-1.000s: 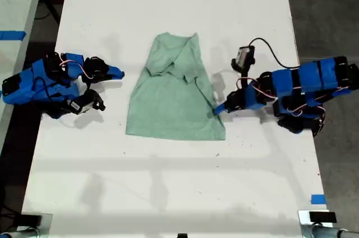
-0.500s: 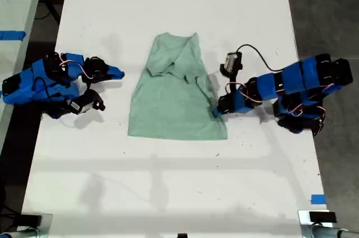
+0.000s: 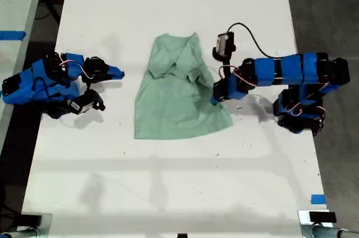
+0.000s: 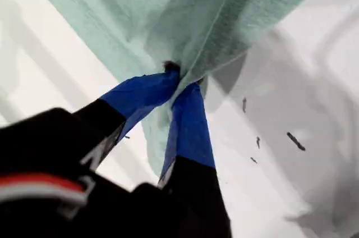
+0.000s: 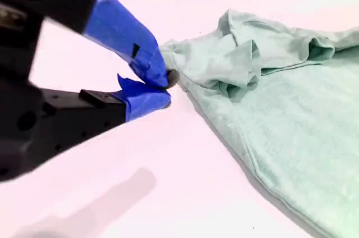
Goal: Fold t shirt
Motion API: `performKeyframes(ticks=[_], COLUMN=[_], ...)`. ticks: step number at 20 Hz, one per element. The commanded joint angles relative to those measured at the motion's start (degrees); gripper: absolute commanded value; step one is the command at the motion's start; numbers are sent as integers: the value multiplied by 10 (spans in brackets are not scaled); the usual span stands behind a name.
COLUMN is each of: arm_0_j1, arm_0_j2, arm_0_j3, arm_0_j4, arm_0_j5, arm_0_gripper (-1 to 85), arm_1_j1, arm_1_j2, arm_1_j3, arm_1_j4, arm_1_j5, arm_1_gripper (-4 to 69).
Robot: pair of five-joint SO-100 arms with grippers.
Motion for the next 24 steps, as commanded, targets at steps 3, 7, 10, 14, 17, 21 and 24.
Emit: performKeyframes(ticks=[3,7,10,14,17,21,24], arm_0_j1=[0,1,1,1,1,1,-6], arm_0_j2=[4,4,4,4,4,4,1], arm_0_j3=[22,22,22,22,22,22,22], arm_0_j4=[1,1,1,1,1,1,3], arm_0_j5=[4,4,4,5,5,5,-13], arm_0_gripper=[-2,-2,-2,-2,-2,-2,50], arm_1_j1=[-25,-43,-47,-41,-28,-23,-23], arm_1_j2=[-205,-397,-401,-329,-219,39,280], arm_1_j3=[-343,-537,-523,-499,-415,-110,192], arm_1_j4=[39,18,-18,33,101,33,-59], arm_1_j5=[-62,-100,-105,-97,-71,-25,35], arm_1_gripper=[3,153,224,209,163,138,106])
